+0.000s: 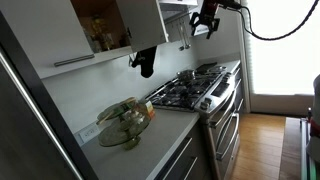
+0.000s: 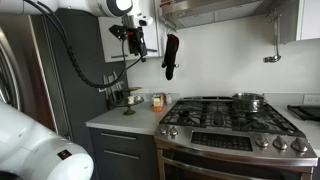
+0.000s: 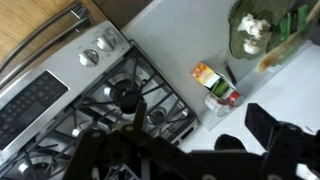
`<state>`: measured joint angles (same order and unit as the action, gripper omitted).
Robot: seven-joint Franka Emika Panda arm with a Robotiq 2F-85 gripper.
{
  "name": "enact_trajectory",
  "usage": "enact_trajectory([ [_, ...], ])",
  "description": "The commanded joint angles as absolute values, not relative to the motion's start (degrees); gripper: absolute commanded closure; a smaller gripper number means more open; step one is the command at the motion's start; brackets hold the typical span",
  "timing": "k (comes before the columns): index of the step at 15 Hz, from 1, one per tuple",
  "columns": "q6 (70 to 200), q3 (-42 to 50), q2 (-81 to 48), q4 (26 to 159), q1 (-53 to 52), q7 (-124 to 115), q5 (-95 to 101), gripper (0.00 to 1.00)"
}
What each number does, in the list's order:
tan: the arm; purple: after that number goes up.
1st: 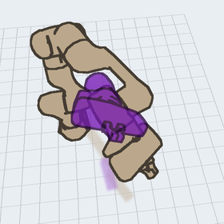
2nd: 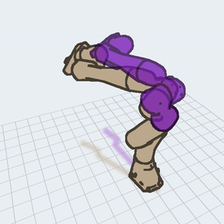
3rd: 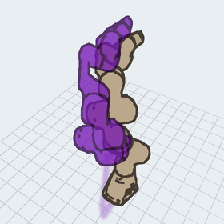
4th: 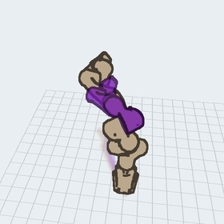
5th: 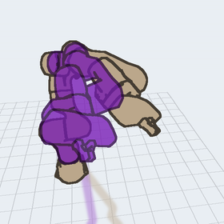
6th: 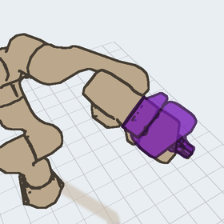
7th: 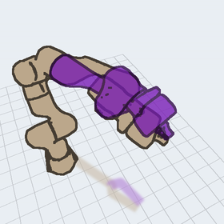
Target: Close the open upper cabinet door.
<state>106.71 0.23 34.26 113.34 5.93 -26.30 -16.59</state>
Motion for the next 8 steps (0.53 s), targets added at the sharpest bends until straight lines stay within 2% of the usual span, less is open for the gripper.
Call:
enact_trajectory([
  [1,108.80,0.42,33.61,112.29,6.14,-26.39,-18.48,0.00],
  [8,112.56,0.72,30.42,109.25,6.15,-31.43,-23.58,0.00],
])
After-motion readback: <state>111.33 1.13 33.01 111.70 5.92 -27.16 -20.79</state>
